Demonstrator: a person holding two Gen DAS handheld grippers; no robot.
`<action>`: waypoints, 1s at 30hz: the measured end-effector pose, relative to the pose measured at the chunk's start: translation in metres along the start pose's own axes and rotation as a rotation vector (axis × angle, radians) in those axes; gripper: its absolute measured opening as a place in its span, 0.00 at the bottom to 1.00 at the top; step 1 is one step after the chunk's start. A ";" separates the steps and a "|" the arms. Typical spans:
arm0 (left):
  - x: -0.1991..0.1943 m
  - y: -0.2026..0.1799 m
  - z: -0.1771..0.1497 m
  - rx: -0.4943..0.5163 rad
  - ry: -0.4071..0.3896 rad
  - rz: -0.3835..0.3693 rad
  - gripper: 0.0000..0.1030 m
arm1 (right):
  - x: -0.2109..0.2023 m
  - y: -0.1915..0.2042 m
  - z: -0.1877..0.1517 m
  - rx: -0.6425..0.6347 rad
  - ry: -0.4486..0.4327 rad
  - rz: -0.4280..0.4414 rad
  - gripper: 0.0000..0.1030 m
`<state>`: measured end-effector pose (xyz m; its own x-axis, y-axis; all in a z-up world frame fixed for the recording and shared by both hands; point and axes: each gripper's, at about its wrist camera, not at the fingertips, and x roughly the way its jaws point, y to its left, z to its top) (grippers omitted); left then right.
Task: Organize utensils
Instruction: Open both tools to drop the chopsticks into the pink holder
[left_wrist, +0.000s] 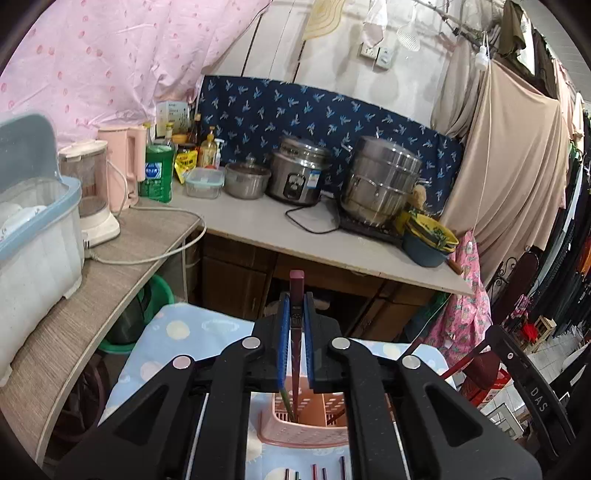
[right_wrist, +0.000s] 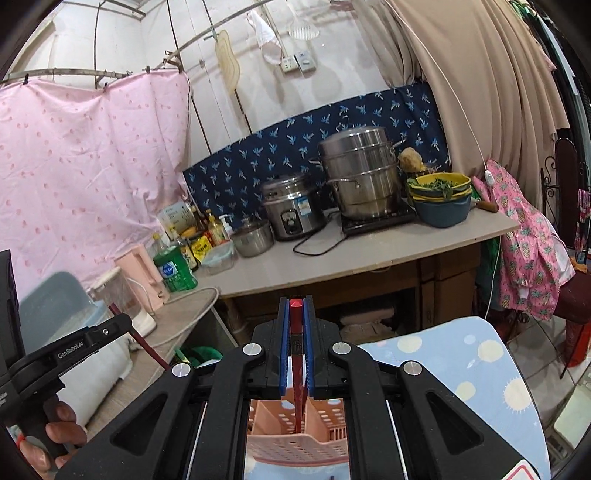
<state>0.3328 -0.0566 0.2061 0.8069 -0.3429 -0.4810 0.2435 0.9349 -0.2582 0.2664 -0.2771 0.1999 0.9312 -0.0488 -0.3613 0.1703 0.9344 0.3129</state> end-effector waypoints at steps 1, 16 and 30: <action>0.000 0.001 -0.001 -0.004 0.001 0.005 0.07 | -0.003 -0.001 0.000 0.002 -0.009 -0.005 0.08; -0.055 0.010 -0.024 0.021 -0.046 0.047 0.51 | -0.076 -0.006 -0.008 -0.007 -0.053 0.015 0.28; -0.111 0.015 -0.093 0.114 0.004 0.108 0.52 | -0.142 0.008 -0.086 -0.111 0.018 -0.012 0.32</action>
<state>0.1971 -0.0130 0.1778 0.8298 -0.2397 -0.5040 0.2147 0.9707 -0.1082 0.1078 -0.2326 0.1784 0.9233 -0.0544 -0.3803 0.1433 0.9672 0.2096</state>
